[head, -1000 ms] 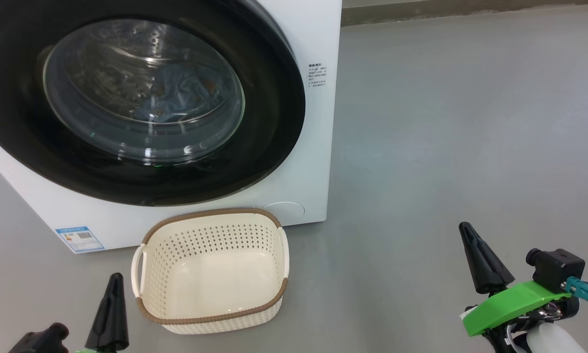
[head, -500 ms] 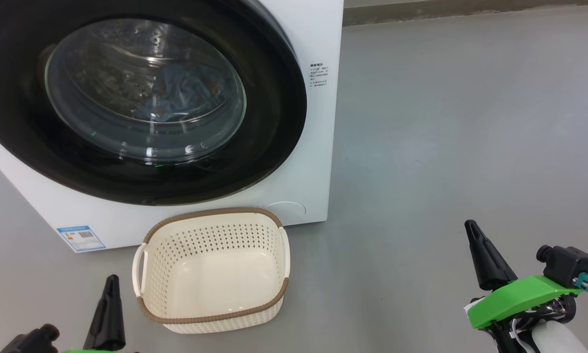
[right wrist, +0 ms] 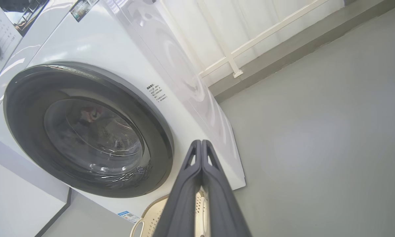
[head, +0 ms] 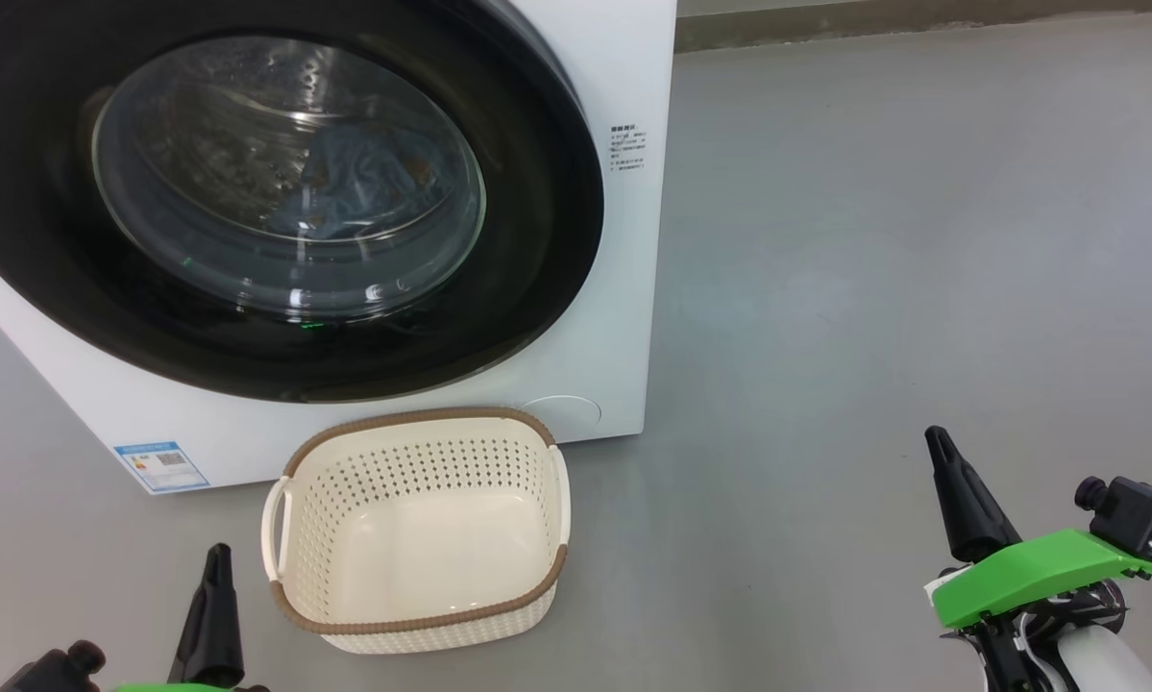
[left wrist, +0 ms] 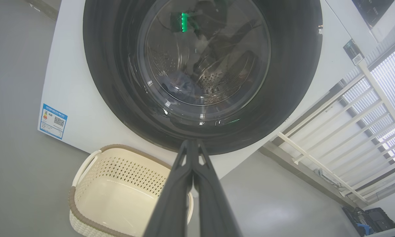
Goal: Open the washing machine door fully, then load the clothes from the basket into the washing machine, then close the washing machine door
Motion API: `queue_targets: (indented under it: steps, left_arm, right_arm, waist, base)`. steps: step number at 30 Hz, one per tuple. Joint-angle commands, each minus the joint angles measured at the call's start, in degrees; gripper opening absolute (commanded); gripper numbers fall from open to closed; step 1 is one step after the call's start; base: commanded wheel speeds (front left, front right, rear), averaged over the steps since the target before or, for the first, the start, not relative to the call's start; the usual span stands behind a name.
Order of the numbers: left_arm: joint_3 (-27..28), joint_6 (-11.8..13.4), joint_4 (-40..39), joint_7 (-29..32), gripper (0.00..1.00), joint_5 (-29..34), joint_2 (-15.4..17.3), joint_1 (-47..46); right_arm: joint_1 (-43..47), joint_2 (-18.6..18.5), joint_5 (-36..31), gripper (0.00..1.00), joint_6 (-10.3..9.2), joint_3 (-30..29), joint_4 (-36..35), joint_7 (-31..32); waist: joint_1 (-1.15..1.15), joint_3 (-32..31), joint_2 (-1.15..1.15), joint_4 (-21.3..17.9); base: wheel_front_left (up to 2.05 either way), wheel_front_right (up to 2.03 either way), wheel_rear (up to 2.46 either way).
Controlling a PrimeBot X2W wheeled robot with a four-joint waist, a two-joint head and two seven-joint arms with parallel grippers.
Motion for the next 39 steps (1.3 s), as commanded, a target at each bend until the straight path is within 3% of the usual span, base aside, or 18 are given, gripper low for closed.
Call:
queue_targets:
  steps: [1,39]
  left_arm:
    - [1.1,-0.1,-1.4,0.3,0.0,-1.2,0.7,-2.0]
    - [4.2,-0.1,-1.5,6.7,0.0,-19.8,-1.1,-2.9]
  right_arm:
    - [-0.7,-0.3,1.7,0.0,-0.05,-0.8,-1.7,0.3]
    - [0.6,2.8,20.4,0.0,-0.09,-6.6,-2.9,6.7]
  waist:
    - [0.0,0.0,0.0,0.0]
    - [-0.01,-0.2,0.0,0.6]
  base:
    - [0.0,0.0,0.0]
    - [0.0,0.0,0.0]
